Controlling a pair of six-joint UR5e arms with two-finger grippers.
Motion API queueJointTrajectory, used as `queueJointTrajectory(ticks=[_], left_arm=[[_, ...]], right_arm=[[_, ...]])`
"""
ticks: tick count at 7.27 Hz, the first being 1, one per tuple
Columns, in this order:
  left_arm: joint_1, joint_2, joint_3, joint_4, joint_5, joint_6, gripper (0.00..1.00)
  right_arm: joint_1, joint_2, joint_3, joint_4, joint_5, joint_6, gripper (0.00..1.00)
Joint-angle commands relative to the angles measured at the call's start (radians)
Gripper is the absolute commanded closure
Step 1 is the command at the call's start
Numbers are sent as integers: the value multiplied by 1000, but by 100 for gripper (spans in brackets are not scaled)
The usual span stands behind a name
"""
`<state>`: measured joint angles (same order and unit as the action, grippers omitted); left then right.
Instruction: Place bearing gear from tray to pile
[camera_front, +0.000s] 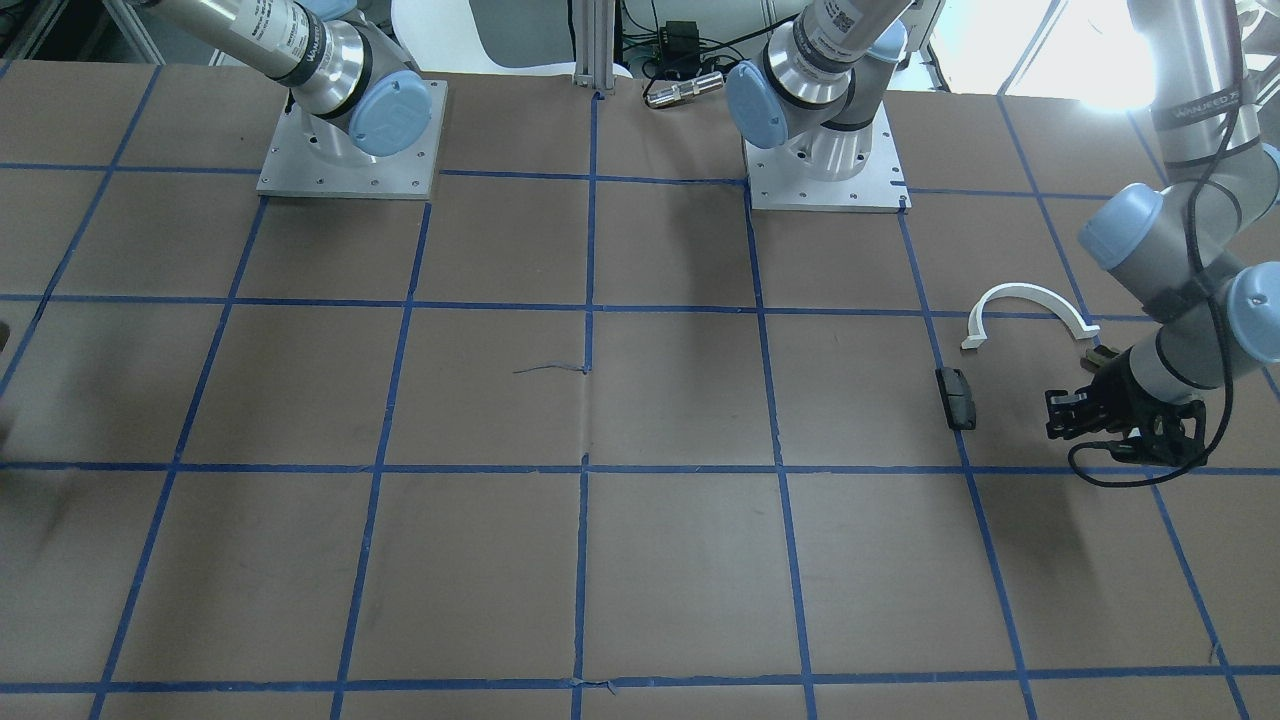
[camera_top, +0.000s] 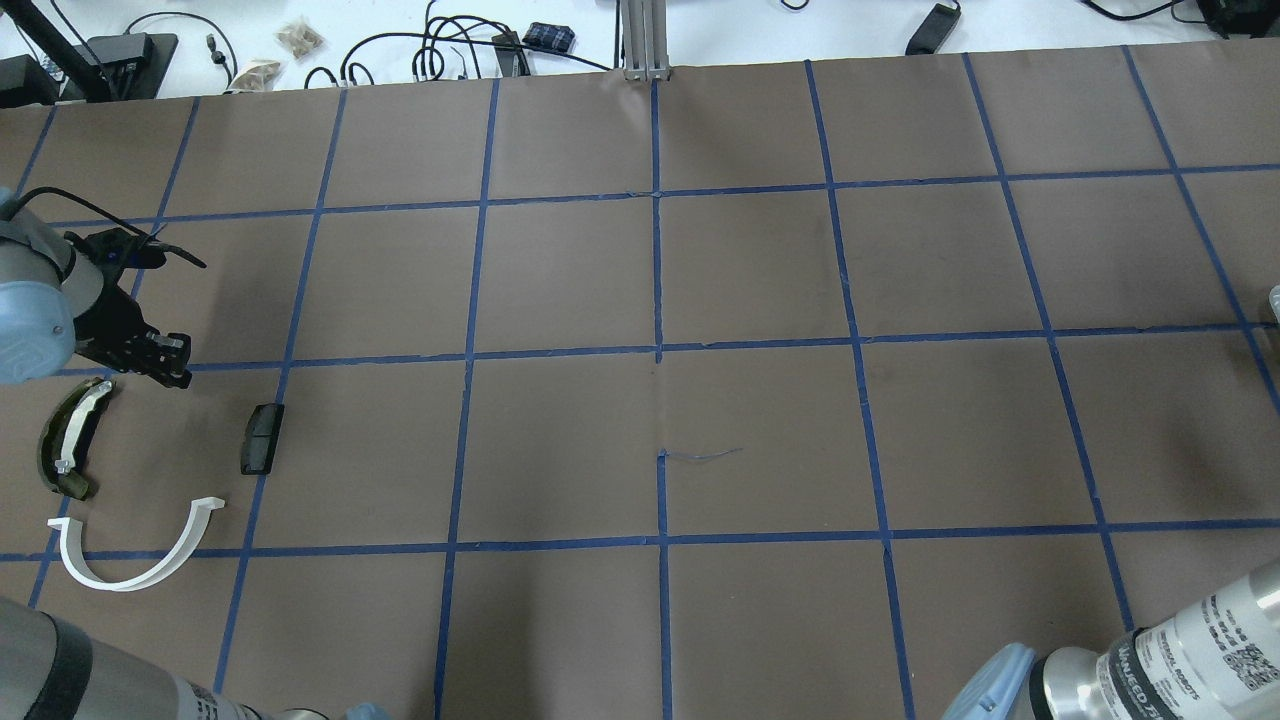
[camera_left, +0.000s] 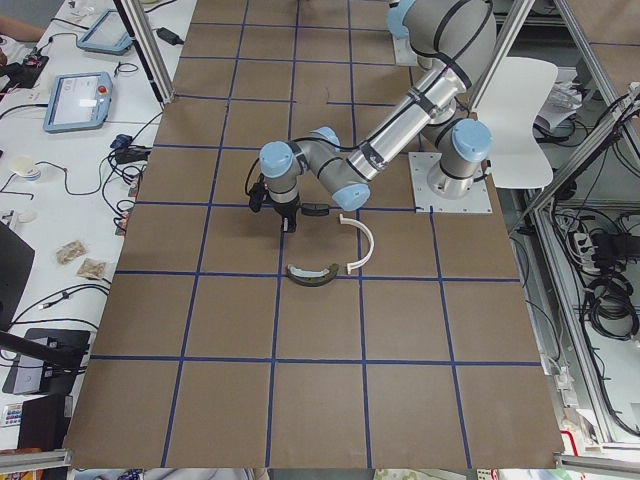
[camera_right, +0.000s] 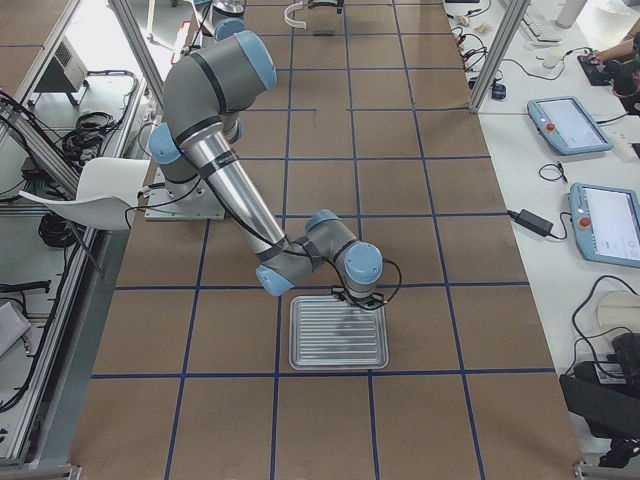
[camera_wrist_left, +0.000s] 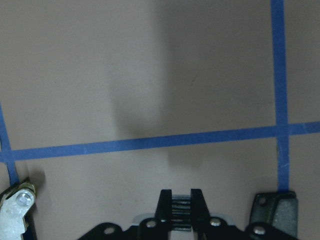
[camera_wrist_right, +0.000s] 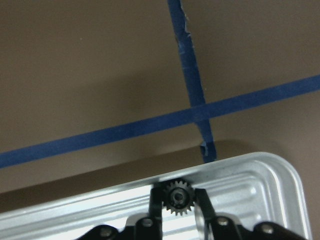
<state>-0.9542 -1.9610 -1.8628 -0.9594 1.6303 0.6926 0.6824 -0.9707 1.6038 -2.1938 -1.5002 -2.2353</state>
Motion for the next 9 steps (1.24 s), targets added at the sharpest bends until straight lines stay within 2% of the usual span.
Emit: queueJointTrajectory(ticks=[1,2,3,4,6,7,9], left_arm=[[31,-21,-13,-12,-1,13,92],[32,-21,-19,-12,-1,10,68],[35,-21,-29,-13,0,5,53],[34,-18,-30,-15,6,-5,24],[-16,22,-4,-47,10,-71,14],[-96,43,11,-103,5,-128,14],[-219,86,51,-114,0,-180,8]], right_arm=[[-1,-16,-5,0,-12,3,89],[-1,-41,-18,3,-9,16,89],[0,-84,-28,14,0,73,89],[11,-127,-25,40,-8,186,89],[61,-242,-16,158,-9,415,88],[116,-296,-16,260,-12,538,87],[275,-411,1,383,-92,770,87]])
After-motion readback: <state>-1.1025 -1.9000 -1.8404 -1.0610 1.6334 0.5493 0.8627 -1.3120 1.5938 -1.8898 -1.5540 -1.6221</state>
